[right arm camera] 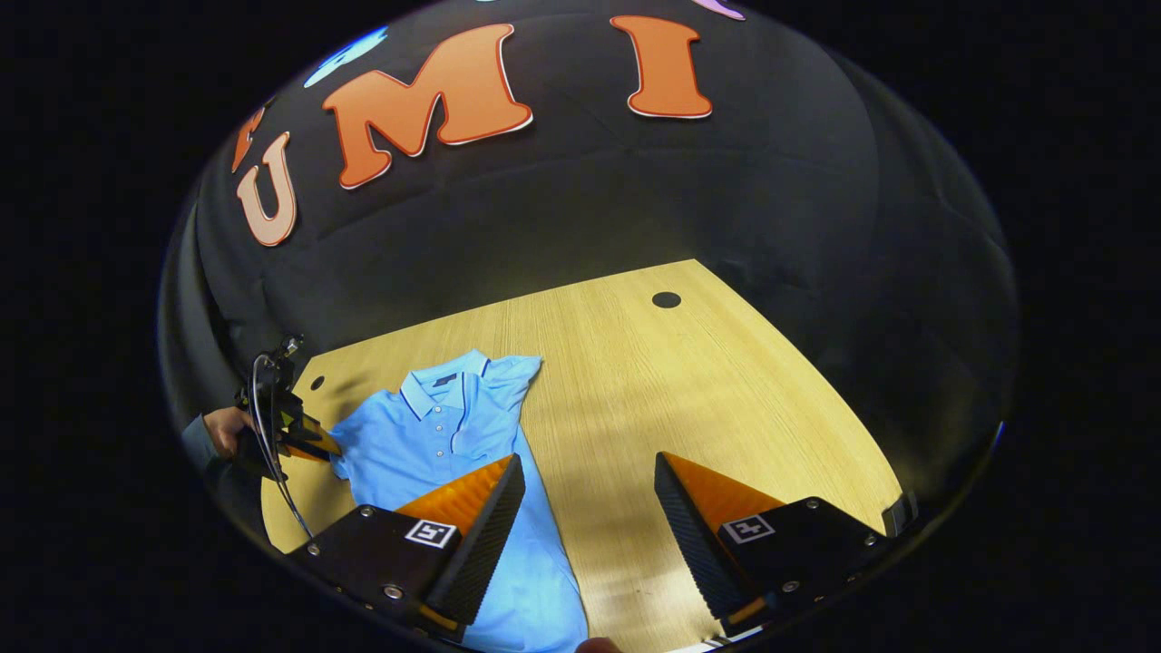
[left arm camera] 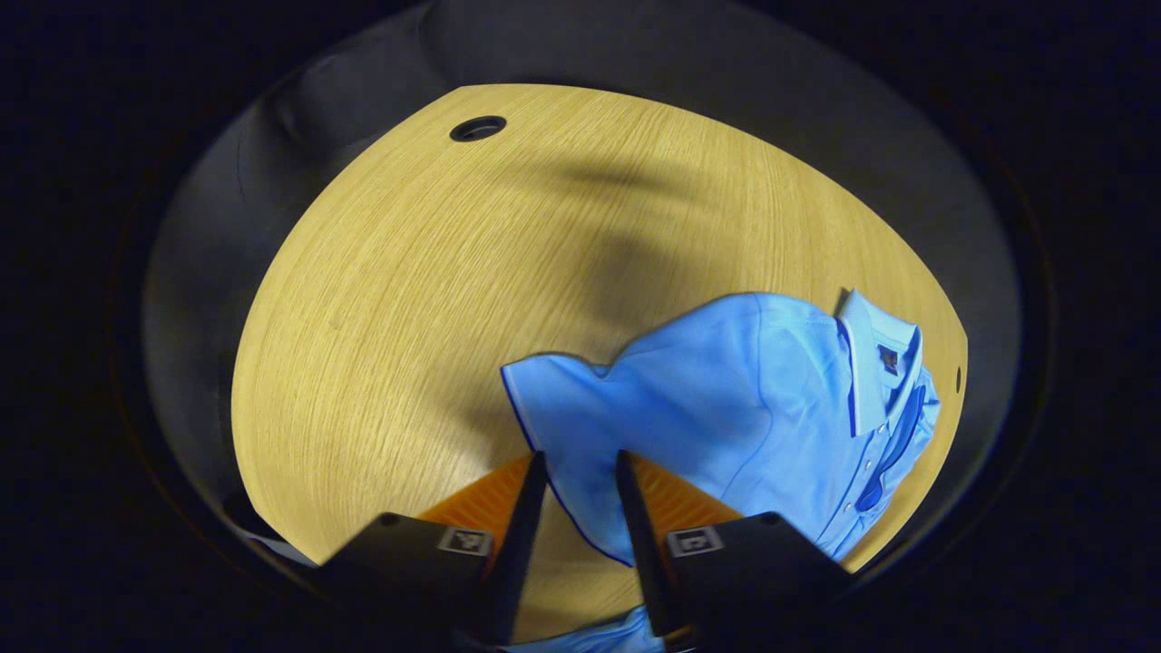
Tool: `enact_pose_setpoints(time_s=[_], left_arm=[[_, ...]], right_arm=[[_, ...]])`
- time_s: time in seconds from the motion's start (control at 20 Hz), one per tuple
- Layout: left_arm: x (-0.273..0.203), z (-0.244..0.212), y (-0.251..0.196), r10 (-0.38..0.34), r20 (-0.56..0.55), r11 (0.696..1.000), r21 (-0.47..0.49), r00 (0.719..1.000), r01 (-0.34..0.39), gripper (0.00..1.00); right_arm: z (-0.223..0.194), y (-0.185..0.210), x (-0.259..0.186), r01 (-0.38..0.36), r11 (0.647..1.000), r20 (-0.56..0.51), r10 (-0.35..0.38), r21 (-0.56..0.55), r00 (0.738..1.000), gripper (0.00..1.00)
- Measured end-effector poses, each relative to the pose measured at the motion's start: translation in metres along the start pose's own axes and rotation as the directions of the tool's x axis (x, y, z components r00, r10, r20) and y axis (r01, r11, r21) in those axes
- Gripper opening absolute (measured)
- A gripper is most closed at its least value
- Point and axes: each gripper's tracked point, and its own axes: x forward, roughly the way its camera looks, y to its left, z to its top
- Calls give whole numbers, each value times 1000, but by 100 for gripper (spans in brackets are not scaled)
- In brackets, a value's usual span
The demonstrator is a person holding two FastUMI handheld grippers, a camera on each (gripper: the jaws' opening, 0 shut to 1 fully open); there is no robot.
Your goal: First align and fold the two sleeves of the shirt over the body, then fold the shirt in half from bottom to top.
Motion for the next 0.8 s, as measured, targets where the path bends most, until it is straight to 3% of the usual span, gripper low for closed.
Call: enact_pose_setpoints(time_s=[0.15,0.4,0.8], left_arm=[[0,-2,-6,-9,-7,999,32,1000,10,12],[-11,1,-22,-118,20,993,27,993,118,8],[-56,12,-81,-244,109,955,200,964,219,8]], right_arm=[[2,-10,-3,8,1000,7,-8,15,1000,91],[-3,-27,-11,20,999,12,-20,40,1000,91],[-4,-44,-20,23,996,23,-25,87,999,91]])
